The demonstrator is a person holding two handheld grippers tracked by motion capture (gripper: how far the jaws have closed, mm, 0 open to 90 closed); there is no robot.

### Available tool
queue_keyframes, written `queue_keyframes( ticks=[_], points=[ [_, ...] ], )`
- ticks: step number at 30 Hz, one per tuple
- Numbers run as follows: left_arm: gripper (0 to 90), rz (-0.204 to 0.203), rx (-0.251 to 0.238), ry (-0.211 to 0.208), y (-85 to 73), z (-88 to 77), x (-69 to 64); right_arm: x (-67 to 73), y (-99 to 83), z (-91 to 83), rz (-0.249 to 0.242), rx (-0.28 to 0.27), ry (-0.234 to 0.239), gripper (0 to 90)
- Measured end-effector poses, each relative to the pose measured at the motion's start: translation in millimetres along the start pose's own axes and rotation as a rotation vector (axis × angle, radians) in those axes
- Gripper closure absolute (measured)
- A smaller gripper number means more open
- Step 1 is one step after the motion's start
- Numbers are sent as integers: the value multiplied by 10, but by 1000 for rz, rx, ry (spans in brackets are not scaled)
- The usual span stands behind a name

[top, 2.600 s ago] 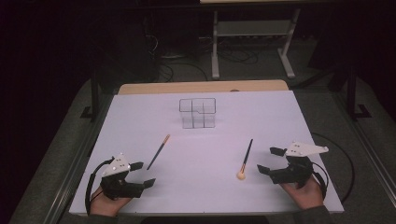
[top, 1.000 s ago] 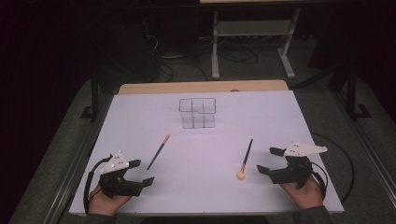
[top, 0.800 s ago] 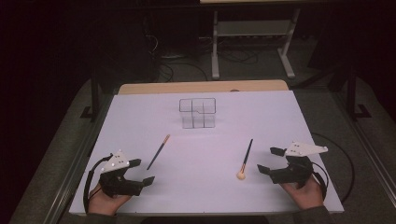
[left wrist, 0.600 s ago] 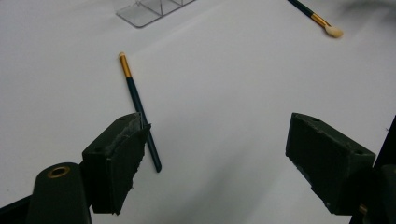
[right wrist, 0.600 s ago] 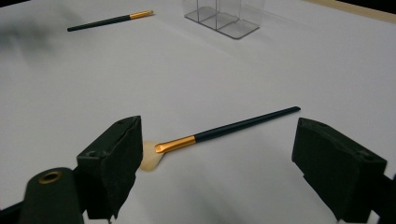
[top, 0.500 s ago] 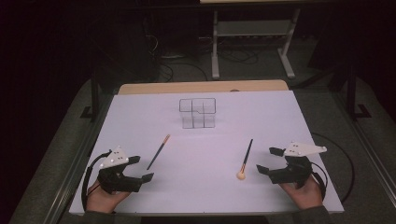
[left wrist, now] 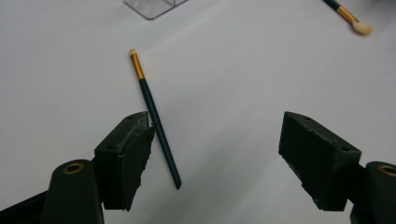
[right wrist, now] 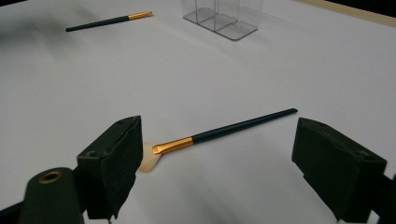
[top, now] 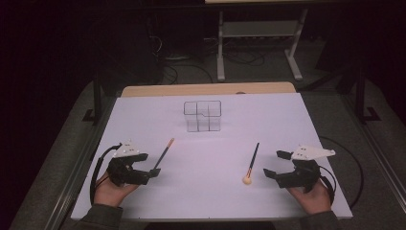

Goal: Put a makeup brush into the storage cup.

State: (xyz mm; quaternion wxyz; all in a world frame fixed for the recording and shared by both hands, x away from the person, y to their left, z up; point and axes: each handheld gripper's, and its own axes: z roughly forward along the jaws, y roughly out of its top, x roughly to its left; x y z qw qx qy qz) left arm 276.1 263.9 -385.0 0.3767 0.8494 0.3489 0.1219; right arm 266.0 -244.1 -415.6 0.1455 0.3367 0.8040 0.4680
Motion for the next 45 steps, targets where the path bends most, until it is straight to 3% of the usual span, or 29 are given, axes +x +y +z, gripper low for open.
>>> queue_keyframes(
  ticks=[11, 19, 24, 29, 33, 45],
  points=[
    [255, -34, 34, -17, 205, 83, 133, -10, 16, -15, -2, -4, -3, 155],
    [278, -20, 70, 1, 351, 146, 176, -27, 4, -28, 1, -3, -4, 155],
    [292, -3, 115, 7, 431, 220, 198, -35, 10, -26, 6, -6, -5, 155],
    [301, -25, 151, -1, 497, 318, 283, -42, 7, -16, 2, -3, -5, 155],
    [321, -17, 182, 8, 547, 379, 347, -52, 9, -15, 9, 0, -3, 155],
    [371, -49, 273, 24, 622, 613, 436, -65, 7, -43, 9, -10, -5, 155]
  ],
)
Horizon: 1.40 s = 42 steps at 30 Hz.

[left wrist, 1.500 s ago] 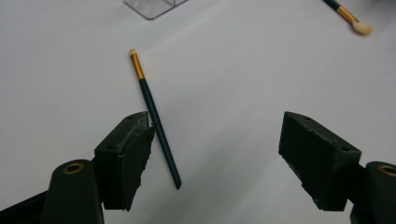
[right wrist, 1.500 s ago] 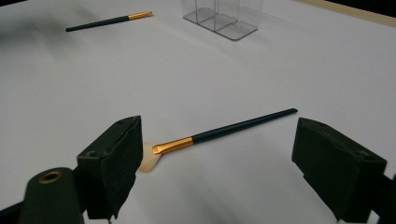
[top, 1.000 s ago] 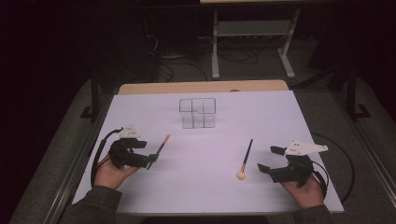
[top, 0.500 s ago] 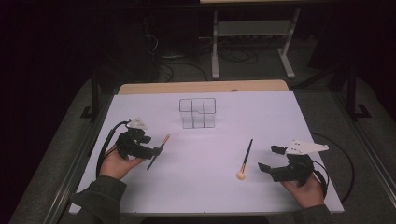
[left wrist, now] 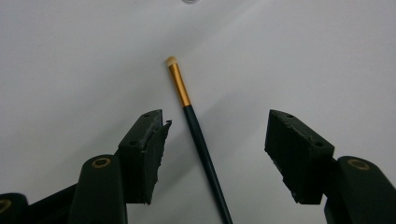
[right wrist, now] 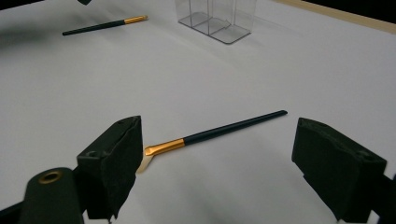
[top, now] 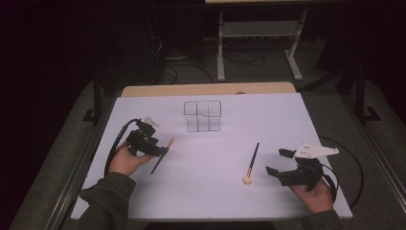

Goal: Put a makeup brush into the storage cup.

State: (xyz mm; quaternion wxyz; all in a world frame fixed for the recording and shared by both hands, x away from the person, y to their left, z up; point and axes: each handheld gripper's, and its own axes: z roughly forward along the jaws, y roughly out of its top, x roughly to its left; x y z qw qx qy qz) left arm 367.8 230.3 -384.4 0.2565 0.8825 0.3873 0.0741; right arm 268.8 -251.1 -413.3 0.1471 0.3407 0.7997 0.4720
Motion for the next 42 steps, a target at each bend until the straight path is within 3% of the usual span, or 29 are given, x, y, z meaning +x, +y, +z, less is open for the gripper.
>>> queue_keyframes(
  ticks=[6, 12, 13, 14, 24, 42],
  points=[
    [415, 6, 35, -1, 24, 62, 26, 1, 5, 4, -8, -1, 1, 155],
    [463, -4, 72, 3, 50, 121, 46, 2, 10, -3, -8, -4, -2, 156],
    [469, -19, 65, 8, 53, 141, 30, 0, 10, -3, -8, -3, -1, 156],
    [479, -4, 79, 9, 60, 144, 39, -3, 9, -2, -8, -3, 0, 156],
    [543, -28, 130, 28, 83, 303, 23, -6, 13, -10, -7, -5, 2, 156],
    [689, -34, 179, 61, 103, 412, 36, -1, 16, -9, -11, -8, 7, 159]
  ],
)
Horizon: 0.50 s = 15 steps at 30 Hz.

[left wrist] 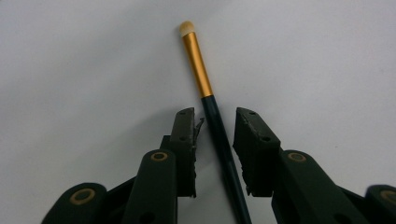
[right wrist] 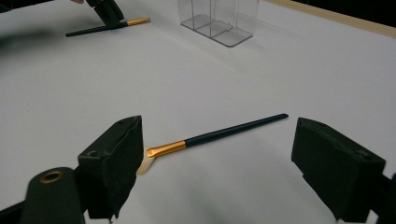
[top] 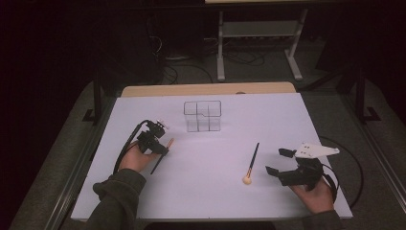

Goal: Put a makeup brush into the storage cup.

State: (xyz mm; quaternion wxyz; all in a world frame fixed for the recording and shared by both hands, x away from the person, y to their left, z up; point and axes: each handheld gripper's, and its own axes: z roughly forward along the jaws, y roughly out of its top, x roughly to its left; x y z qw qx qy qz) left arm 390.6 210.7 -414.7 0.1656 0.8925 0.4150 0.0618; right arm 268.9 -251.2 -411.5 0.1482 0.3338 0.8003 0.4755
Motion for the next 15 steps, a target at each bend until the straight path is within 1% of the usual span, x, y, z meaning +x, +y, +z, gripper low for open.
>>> queue_keyframes(
  ticks=[1, 2, 3, 5, 6, 7, 8, 15],
  points=[
    [697, -4, -1, -2, 0, 5, -2, -2, 0, -1, 0, 0, 1, 159],
    [716, 2, 9, -1, 3, 5, -3, -6, 0, -5, 2, -5, 1, 159],
    [716, 5, 11, 0, 4, 9, -4, -6, 0, -5, 2, -5, 1, 159],
    [733, -5, 15, 0, 6, 25, -15, -7, 0, -7, 5, -5, 2, 159],
    [740, -2, 20, -2, 7, 31, -18, -9, 0, -6, 7, -5, 4, 159],
    [746, 6, 22, 8, 9, 33, -26, -11, 0, -5, 7, -8, 4, 159],
    [757, 4, 25, 10, 12, 31, -31, -14, 1, -5, 8, -8, 4, 159],
    [805, 24, 34, 32, 25, 40, -55, -15, 0, -7, 8, -10, 6, 159]
  ],
)
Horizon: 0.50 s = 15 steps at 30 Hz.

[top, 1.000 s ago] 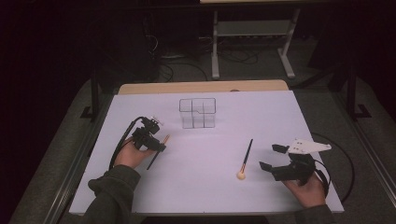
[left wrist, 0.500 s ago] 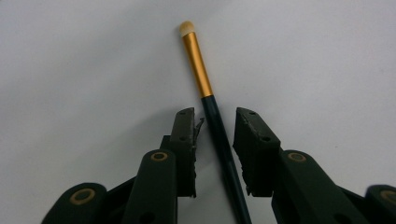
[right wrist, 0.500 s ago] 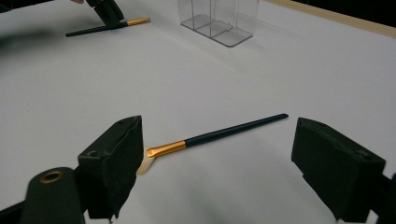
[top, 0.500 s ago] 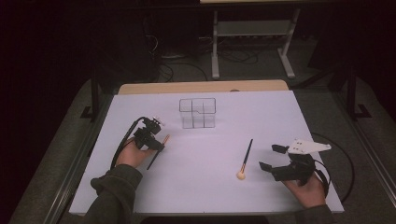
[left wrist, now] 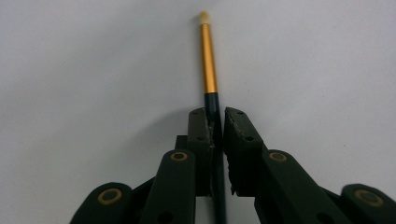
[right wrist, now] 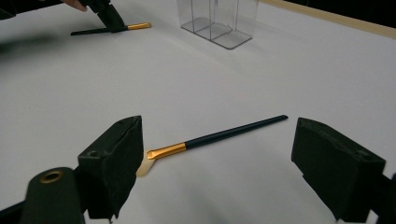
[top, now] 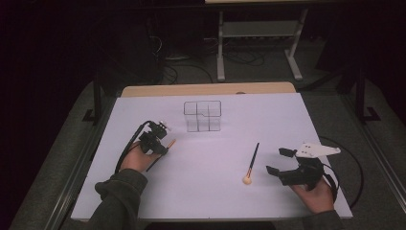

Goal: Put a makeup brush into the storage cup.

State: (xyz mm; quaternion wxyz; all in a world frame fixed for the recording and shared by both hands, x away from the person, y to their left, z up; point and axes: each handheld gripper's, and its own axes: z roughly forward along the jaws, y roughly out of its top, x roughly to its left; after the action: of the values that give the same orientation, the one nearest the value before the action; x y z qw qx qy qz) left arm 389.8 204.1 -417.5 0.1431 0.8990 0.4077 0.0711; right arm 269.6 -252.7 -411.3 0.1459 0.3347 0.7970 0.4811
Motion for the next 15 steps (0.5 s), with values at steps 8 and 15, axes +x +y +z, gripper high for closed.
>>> queue_keyframes(
  ticks=[8, 15],
  points=[
    [827, 2, 4, 22, 9, 7, -37, 0, -3, 17, -2, 10, 0, 159],
    [831, 18, 5, 22, 8, 0, -31, 8, -5, 23, -3, 15, 4, 165]
  ],
)
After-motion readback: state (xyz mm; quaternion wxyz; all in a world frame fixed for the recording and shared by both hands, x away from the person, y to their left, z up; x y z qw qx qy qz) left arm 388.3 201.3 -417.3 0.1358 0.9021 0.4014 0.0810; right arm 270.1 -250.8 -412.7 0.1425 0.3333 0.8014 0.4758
